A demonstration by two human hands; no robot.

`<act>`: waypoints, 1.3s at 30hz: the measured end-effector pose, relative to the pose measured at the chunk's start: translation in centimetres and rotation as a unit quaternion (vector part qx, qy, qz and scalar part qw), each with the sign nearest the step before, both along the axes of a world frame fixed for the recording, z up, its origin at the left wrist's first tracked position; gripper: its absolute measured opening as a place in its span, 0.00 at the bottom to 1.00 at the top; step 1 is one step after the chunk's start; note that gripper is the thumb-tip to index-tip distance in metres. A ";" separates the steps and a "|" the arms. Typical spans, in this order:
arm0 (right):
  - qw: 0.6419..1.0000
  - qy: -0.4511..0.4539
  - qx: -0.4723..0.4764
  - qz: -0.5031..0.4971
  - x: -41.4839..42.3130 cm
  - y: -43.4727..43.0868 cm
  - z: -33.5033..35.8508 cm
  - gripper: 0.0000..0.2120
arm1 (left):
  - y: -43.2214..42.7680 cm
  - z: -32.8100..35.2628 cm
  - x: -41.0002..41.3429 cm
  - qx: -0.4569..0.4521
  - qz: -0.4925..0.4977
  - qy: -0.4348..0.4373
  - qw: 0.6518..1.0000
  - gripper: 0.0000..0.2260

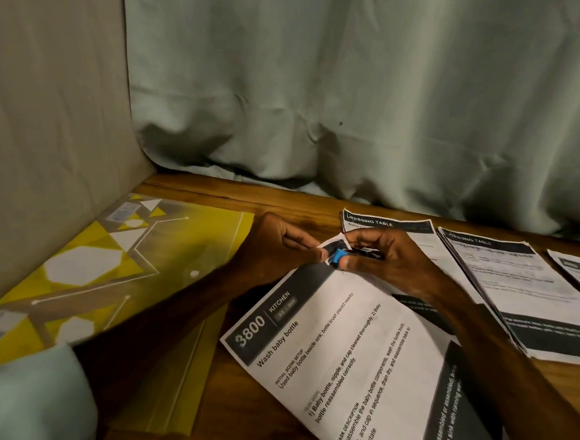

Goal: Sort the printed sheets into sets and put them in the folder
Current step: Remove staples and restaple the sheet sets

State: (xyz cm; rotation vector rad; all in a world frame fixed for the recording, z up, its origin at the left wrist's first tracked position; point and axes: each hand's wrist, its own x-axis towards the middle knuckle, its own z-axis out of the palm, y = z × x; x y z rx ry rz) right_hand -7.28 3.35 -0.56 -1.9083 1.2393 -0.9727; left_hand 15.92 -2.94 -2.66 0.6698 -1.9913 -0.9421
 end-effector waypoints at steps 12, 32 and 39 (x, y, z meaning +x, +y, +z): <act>1.000 -0.026 -0.011 -0.001 0.4 0.2 -0.3 0.13 | 0.1 0.2 0.2 0.023 -0.003 -0.001 1.000 0.06; 0.999 0.012 -0.034 -0.004 1.1 0.7 0.0 0.10 | 0.6 1.1 0.4 0.120 -0.017 -0.034 0.992 0.06; 0.998 0.026 -0.047 -0.015 1.1 0.2 -0.5 0.09 | 0.6 1.3 0.5 0.140 -0.018 -0.040 0.989 0.07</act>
